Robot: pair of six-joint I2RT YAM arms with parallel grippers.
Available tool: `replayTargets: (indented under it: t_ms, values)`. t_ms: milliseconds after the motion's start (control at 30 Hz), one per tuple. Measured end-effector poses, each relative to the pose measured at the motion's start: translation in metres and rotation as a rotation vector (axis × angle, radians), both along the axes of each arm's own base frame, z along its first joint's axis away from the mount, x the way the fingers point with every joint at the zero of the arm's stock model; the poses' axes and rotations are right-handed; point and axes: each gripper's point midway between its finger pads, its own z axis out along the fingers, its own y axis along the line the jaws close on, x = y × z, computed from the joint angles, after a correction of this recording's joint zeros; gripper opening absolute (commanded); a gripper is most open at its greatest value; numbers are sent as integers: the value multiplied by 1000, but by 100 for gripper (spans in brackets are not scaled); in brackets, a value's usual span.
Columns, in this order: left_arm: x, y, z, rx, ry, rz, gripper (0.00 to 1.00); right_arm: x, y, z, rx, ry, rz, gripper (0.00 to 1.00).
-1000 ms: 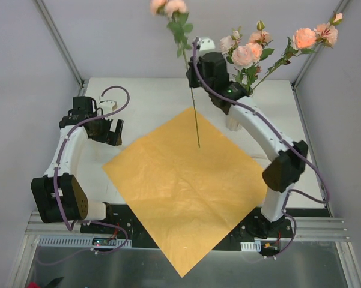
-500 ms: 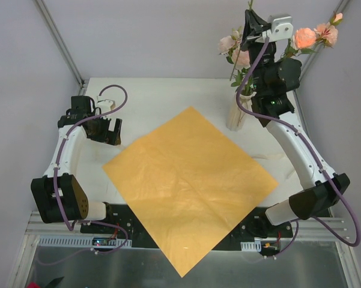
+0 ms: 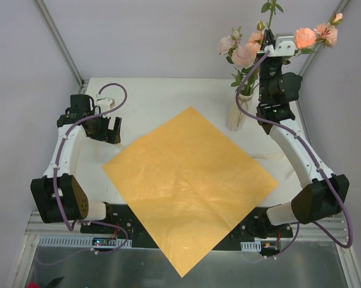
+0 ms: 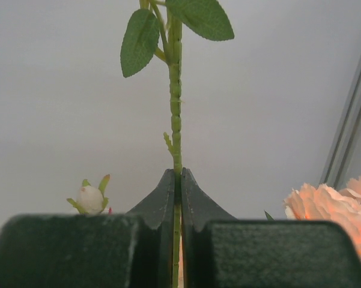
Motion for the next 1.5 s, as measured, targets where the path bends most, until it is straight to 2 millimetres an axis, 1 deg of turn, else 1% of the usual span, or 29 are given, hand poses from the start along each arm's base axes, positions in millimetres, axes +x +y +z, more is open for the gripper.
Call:
replayTargets:
  t_ms: [100, 300, 433, 633, 667, 733, 767, 833, 867, 933, 967, 1067, 1133, 1233, 1267, 1300, 1333, 1400, 1467, 1500]
  values:
    - [2, 0, 2, 1, -5, 0, 99, 4, -12, -7, 23, 2, -20, 1]
    - [4, 1, 2, 1, -3, 1, 99, 5, -30, -5, 84, -33, -37, 1]
    - [4, 1, 1, 0, 1, 0, 99, 6, -34, -9, 110, -41, -35, 1]
    - [4, 1, 1, 1, 0, 0, 99, 13, -32, -26, 123, -12, -23, 1]
    - [5, 1, 2, 0, -2, 1, 99, 14, -31, -30, 126, -6, -20, 3]
    - [6, 1, 4, 1, -7, 1, 99, 16, -30, -39, 129, 13, -16, 15]
    - [7, 1, 5, 2, -10, 1, 99, 18, -30, -46, 132, 26, -13, 26]
    - [7, 1, 6, 1, -12, 1, 99, 20, -28, -64, 136, 61, -7, 37]
    - [7, 1, 6, 1, -11, 1, 99, 20, -27, -75, 135, 84, -4, 45]
    - [7, 1, 6, 1, -11, 0, 99, 17, -24, -100, 133, 138, -2, 50]
    - [7, 1, 6, 0, -12, 0, 99, 15, -21, -110, 129, 163, 0, 56]
    - [7, 0, 8, -2, -13, 0, 99, 1, -6, -131, 119, 227, 30, 61]
    - [8, 0, 11, -7, -16, 2, 99, -13, 4, -137, 119, 256, 55, 63]
    - [9, -1, 16, -12, -25, 3, 99, -38, 13, -140, 132, 287, 89, 72]
    - [9, -2, 17, -15, -28, 2, 99, -46, 14, -141, 141, 305, 97, 77]
    - [8, -3, 18, -20, -30, 0, 99, -53, 15, -144, 149, 333, 103, 79]
    - [8, -4, 19, -26, -31, 0, 99, -58, 16, -146, 166, 360, 111, 84]
    - [7, -5, 21, -34, -35, 0, 99, -69, 18, -156, 189, 461, 120, 95]
    - [7, -7, 22, -42, -38, 2, 99, -74, 24, -165, 200, 564, 128, 96]
    - [6, -8, 23, -50, -41, 1, 99, -78, 28, -173, 196, 621, 132, 96]
